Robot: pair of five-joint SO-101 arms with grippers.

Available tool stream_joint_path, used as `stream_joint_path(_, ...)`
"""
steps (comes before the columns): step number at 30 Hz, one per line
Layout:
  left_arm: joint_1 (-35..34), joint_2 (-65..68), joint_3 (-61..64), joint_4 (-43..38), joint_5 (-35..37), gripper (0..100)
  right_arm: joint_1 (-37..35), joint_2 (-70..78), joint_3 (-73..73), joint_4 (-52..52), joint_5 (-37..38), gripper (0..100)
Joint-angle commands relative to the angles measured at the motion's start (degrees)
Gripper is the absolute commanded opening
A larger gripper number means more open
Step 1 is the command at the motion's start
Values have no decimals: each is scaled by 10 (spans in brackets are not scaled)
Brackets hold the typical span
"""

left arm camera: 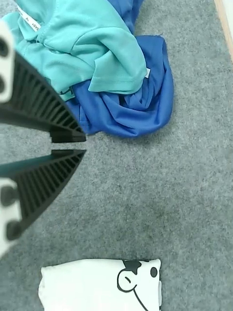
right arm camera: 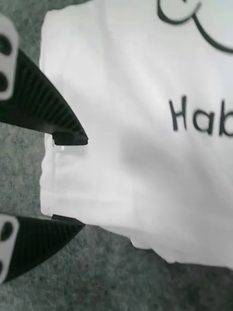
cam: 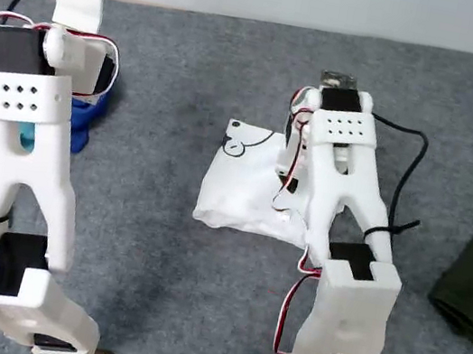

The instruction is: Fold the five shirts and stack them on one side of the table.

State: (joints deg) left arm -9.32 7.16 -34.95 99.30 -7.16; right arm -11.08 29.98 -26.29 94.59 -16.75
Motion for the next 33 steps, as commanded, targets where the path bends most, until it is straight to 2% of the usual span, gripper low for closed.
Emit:
stream_joint_path(1,-2,-28,-1,13,-5,40,5,-21,-19,-15,2,242)
stream_joint_path(12,-2,-23,-1,13,-6,40,0,-71,11,-8,-2,242)
stream_joint_path(20,-1,-22,-1,13,-6,40,3,-191,184,-123,-1,242)
stream_joint_path(26,-1,-22,0,13,-6,40,9,-183,281,-230,0,242)
stream_joint_path(33,0,-22,0,13,-6,40,30,-108,297,-284,-12,243)
